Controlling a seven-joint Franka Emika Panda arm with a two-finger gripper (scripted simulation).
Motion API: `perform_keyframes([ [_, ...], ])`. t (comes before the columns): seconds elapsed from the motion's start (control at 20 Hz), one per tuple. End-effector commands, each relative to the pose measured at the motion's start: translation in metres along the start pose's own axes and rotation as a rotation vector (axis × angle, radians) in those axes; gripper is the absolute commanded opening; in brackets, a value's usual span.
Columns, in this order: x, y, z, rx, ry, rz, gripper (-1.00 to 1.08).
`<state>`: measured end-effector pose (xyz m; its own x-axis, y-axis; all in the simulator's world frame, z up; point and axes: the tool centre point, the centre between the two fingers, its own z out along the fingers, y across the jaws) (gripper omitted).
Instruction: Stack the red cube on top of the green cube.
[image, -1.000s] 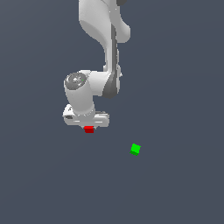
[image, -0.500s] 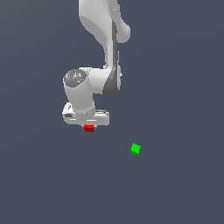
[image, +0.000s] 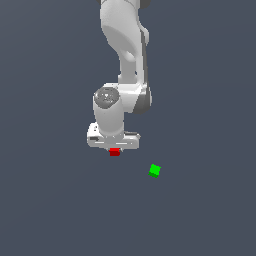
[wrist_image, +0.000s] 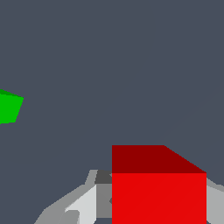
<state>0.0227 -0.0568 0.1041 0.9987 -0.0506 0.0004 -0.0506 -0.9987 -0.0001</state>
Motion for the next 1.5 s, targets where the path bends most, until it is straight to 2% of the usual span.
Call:
perform_keyframes([
  [0.0, 0.006, -0.025, 0.005, 0.0, 0.0, -0.001, -1.0],
  [0.4, 0.031, -0.109, 0.026, 0.001, 0.0, -0.001, -1.0],
  [0.65, 0.044, -0.148, 0.035, 0.001, 0.0, -0.001, -1.0],
  [0.95, 0.053, -0.173, 0.041, 0.0, 0.0, -0.001, -1.0],
  [1.3, 0.056, -0.18, 0.042, 0.0, 0.0, -0.001, -1.0],
  [1.35, 0.056, -0.18, 0.042, 0.0, 0.0, -0.001, 1.0],
  [1.45, 0.056, -0.18, 0.042, 0.0, 0.0, -0.001, 1.0],
])
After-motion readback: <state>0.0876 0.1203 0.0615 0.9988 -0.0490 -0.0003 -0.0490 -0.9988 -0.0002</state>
